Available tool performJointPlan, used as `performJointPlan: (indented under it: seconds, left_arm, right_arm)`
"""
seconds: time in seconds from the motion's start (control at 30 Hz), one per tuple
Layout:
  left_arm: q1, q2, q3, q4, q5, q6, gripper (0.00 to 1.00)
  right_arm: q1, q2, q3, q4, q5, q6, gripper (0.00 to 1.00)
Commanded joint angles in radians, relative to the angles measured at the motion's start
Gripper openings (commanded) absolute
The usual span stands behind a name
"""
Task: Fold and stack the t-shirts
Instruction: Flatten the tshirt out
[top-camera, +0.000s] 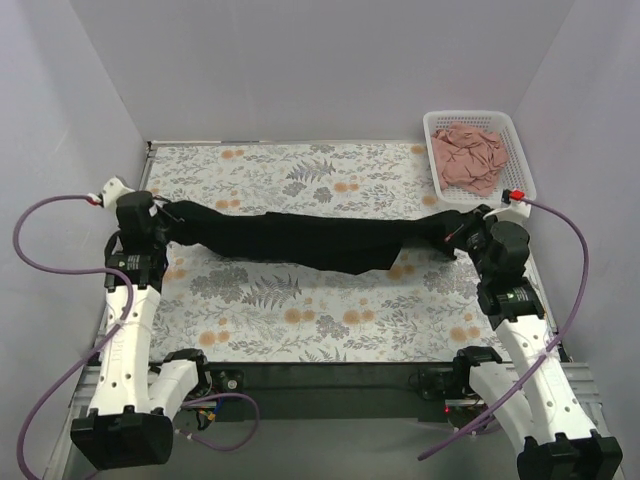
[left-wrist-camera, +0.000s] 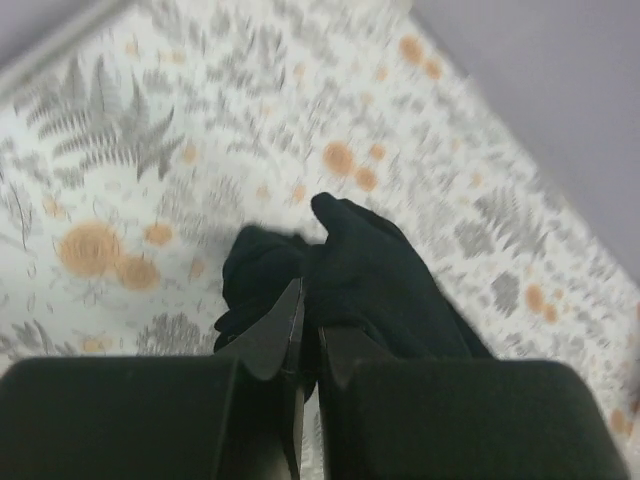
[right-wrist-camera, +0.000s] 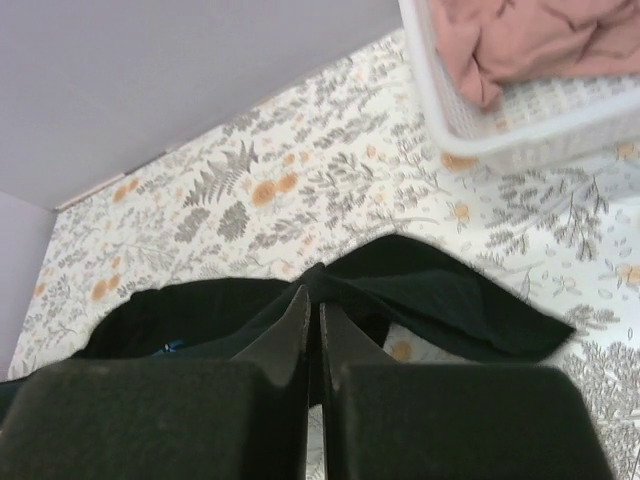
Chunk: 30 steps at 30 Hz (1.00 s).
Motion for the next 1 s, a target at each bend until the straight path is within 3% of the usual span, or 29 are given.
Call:
performJointPlan:
  seconds: [0.0, 0.2, 0.4, 0.67, 0.97]
  left_arm:
    - [0.003, -0.008, 0.283, -0.016, -0.173, 0.096, 0.0]
    - [0.004, 0.064, 0.701, -0.065, -0.256, 0.294, 0.0]
    - [0.003, 0.12, 0.948, -0.062, -0.137, 0.443, 0.0]
    - [0.003, 0.29, 1.06, 0.039, -0.002, 0.483, 0.0]
    - [0.003, 0.707, 1.1, 0.24, 0.17, 0.431, 0.0]
  right_arm:
    - [0.006, 0.003, 0.199, 0.043, 0.061, -0.068, 0.01]
    - [0.052, 0.026, 0.387, -0.033, 0.067, -0.179, 0.01]
    - [0.099, -0.001, 0.444, -0.044, 0.061, -0.236, 0.01]
    - [0.107, 0.075, 0.456, -0.041, 0.052, -0.251, 0.01]
    - [0.107, 0.437, 0.497, 0.003, 0.138, -0.234, 0.01]
